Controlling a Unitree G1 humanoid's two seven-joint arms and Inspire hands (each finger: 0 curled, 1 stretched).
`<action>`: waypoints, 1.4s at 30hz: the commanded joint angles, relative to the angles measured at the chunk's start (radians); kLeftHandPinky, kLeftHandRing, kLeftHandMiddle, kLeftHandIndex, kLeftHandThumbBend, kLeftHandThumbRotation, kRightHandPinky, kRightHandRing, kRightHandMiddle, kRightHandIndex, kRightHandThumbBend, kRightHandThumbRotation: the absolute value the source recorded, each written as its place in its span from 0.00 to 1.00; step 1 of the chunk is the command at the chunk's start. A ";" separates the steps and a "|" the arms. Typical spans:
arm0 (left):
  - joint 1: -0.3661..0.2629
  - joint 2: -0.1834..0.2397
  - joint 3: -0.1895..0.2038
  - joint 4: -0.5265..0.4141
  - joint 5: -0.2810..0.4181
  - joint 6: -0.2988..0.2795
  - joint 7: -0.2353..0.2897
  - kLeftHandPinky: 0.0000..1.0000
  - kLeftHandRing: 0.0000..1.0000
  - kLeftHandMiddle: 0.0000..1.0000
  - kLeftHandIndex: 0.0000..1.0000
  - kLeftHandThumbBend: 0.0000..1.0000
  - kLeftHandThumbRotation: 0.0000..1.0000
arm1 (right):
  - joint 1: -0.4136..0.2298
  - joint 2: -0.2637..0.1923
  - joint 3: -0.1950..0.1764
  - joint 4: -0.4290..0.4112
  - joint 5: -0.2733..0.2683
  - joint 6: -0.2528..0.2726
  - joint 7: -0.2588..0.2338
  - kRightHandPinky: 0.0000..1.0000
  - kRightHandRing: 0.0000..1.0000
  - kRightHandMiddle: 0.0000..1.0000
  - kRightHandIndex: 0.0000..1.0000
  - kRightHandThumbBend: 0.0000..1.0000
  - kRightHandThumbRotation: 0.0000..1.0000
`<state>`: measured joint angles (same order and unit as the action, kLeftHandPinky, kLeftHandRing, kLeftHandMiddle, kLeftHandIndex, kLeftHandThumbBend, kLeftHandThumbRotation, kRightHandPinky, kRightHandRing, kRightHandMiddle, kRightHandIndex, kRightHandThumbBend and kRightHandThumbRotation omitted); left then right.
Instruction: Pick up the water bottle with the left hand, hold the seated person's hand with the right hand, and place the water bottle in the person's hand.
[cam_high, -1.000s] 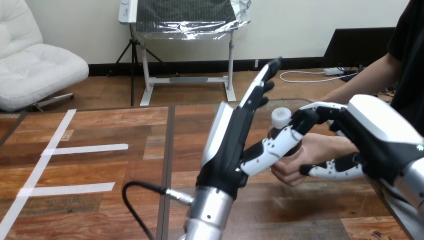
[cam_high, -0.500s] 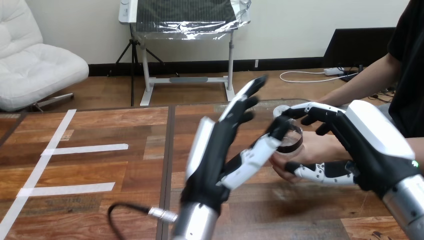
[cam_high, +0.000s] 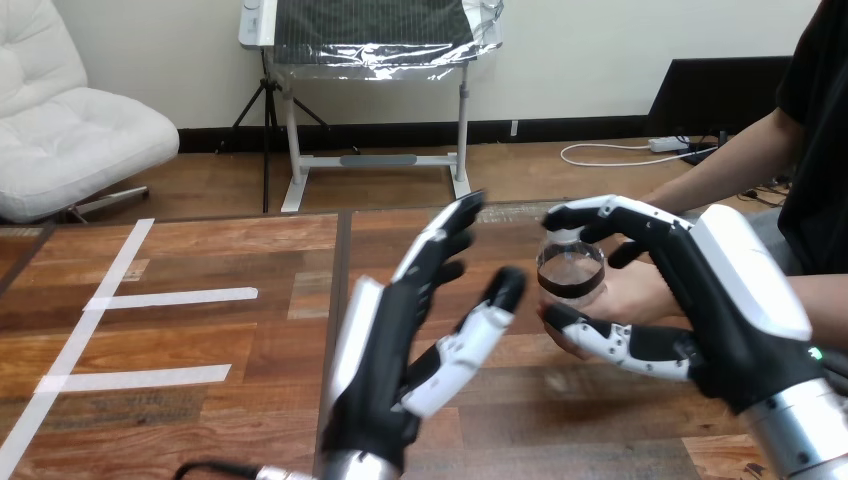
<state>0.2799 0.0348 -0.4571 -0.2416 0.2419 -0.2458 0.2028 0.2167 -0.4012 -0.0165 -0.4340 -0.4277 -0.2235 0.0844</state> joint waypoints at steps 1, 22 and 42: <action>0.031 -0.037 0.002 -0.052 -0.007 -0.082 0.018 0.84 0.88 0.90 0.87 0.43 0.62 | -0.015 0.037 0.009 0.038 0.023 -0.062 -0.044 0.55 0.68 0.74 0.69 0.46 0.00; 0.108 -0.017 0.013 -0.039 0.024 -0.178 0.097 0.81 0.86 0.89 0.87 0.39 0.53 | 0.003 0.135 0.040 0.130 0.126 -0.196 -0.065 0.53 0.66 0.72 0.69 0.33 0.00; 0.141 0.007 0.025 -0.043 0.028 -0.214 0.121 0.80 0.86 0.89 0.87 0.38 0.55 | 0.005 0.159 0.062 0.147 0.156 -0.210 -0.053 0.53 0.66 0.72 0.69 0.26 0.10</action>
<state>0.4120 0.0944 -0.4466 -0.2419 0.2541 -0.4320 0.3139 0.2493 -0.2596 0.0401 -0.2892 -0.2898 -0.4070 0.0388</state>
